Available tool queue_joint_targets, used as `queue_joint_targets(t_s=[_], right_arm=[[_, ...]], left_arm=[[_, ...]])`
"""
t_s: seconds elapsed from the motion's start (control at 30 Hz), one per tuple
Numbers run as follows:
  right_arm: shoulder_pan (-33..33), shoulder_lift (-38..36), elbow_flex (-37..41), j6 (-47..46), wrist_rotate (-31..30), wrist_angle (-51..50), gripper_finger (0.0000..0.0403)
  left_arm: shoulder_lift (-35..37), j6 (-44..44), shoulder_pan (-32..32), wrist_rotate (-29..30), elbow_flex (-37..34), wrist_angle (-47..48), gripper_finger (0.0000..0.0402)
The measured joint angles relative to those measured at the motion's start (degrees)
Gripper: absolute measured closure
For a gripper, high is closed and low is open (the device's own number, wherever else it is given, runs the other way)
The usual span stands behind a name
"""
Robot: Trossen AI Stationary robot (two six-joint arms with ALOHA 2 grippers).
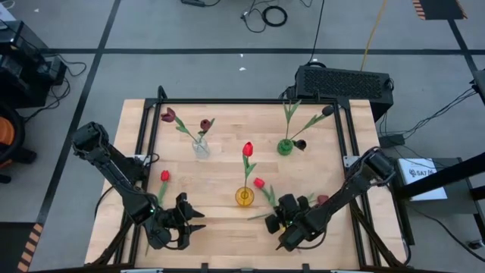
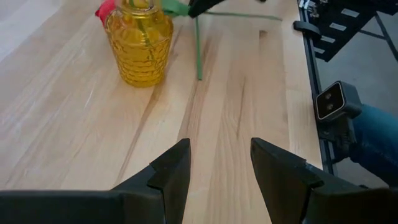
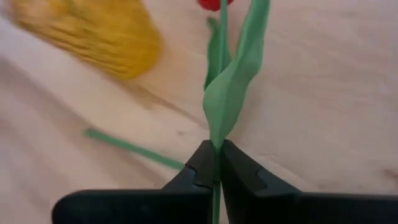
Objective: Sort flowers into vase by color
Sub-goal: Put the right red flower into the yellow vase
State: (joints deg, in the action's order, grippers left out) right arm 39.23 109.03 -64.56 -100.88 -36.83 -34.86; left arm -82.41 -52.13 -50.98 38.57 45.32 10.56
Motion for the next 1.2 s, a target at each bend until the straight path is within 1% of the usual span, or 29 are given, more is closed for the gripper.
queue_joint_targets(t_s=[0.1, 0.17, 0.33, 0.47, 0.6, 0.67, 0.73, 0.8, 0.87, 0.93, 1.03, 1.13, 1.2], right_arm=[[0.95, -3.13, -1.63, 2.48, -1.16, -2.77, 0.0399], [2.31, -5.51, -3.21, 2.99, -3.97, -5.87, 0.0399], [7.03, -10.64, -7.63, 3.20, -13.83, -14.14, 0.0400], [11.01, -13.30, -10.12, 6.40, -24.12, -14.38, 0.0400], [12.46, -14.69, -11.01, 16.45, -33.39, -8.29, 0.0400], [12.22, -14.99, -11.02, 25.52, -37.30, -2.05, 0.0400], [11.61, -14.99, -11.02, 35.74, -39.70, 4.61, 0.0400], [10.37, -14.99, -11.01, 45.48, -39.77, 11.98, 0.0400], [8.94, -14.99, -11.01, 55.80, -38.14, 19.93, 0.0399], [7.40, -14.99, -11.01, 66.38, -33.57, 27.97, 0.0399], [4.96, -14.99, -11.01, 80.60, -23.14, 38.80, 0.0399], [2.82, -14.99, -11.01, 90.03, -15.06, 45.46, 0.0398], [1.64, -14.97, -11.01, 94.14, -13.01, 48.95, 0.0398]], left_arm=[[0.00, 0.69, 0.00, 0.08, 0.00, -0.84, 0.0226], [0.00, 1.90, 0.00, 0.16, 0.00, -2.13, 0.0226], [0.00, 6.19, 0.00, 0.60, 0.00, -7.40, 0.0226], [0.00, 12.35, 0.00, 2.39, 0.00, -14.07, 0.0226], [0.00, 20.40, 0.79, 3.73, 0.00, -22.69, 0.0226], [0.02, 24.55, 1.78, 3.86, 0.02, -27.32, 0.0226], [0.02, 28.27, 2.99, 3.91, 0.02, -31.55, 0.0226], [0.02, 30.79, 4.27, 3.91, 0.02, -34.59, 0.0226], [0.02, 33.27, 5.61, 3.89, 0.03, -36.99, 0.0226], [0.02, 35.56, 7.00, 3.89, 0.41, -39.10, 0.0226], [0.02, 38.21, 9.05, 2.98, 1.99, -40.75, 0.0226], [0.02, 40.63, 10.40, -0.48, 3.33, -42.09, 0.0226], [0.02, 42.42, 10.99, -2.53, 4.45, -43.42, 0.0226]])
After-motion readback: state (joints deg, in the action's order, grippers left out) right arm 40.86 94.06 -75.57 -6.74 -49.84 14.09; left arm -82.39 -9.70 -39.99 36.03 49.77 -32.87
